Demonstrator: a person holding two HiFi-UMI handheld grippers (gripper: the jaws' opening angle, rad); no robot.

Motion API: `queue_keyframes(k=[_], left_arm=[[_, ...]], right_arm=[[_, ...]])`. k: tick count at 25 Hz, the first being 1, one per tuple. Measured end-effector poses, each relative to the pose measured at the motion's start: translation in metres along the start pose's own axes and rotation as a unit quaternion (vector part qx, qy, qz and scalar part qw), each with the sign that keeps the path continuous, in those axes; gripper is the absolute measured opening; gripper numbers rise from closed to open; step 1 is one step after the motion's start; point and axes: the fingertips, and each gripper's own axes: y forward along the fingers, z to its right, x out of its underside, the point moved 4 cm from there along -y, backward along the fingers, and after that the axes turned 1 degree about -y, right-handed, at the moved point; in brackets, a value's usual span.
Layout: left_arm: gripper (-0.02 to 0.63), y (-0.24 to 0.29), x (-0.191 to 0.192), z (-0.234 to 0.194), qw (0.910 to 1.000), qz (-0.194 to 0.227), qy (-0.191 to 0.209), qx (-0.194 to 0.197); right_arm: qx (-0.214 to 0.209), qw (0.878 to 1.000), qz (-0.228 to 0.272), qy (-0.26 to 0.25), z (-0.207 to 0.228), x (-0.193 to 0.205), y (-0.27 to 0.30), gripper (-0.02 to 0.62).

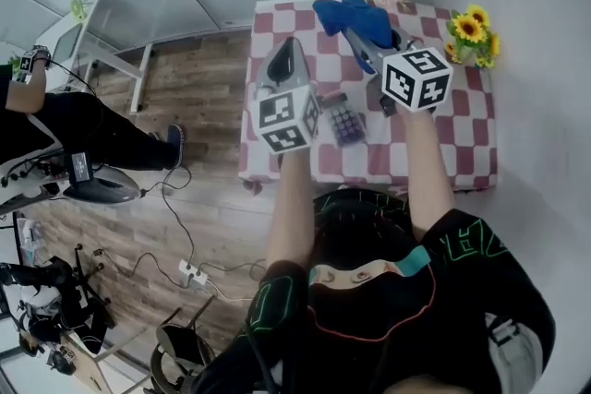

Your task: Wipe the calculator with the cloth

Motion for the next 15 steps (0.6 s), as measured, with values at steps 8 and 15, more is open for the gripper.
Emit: queue_keyframes(k=[8, 15], left_arm=[[0.011, 0.016, -0.033, 0.014, 0.9981, 0.04, 0.043, 0.016], [0.011, 0.021, -0.046, 0.017, 0.9967, 0.054, 0.052, 0.032]], right_arm=[[0.05, 0.996, 0.077, -0.015, 0.011, -0.036, -0.019, 0.112], [0.096, 0.991, 0.092, -0.019, 0.02, -0.048, -0.033, 0.112]])
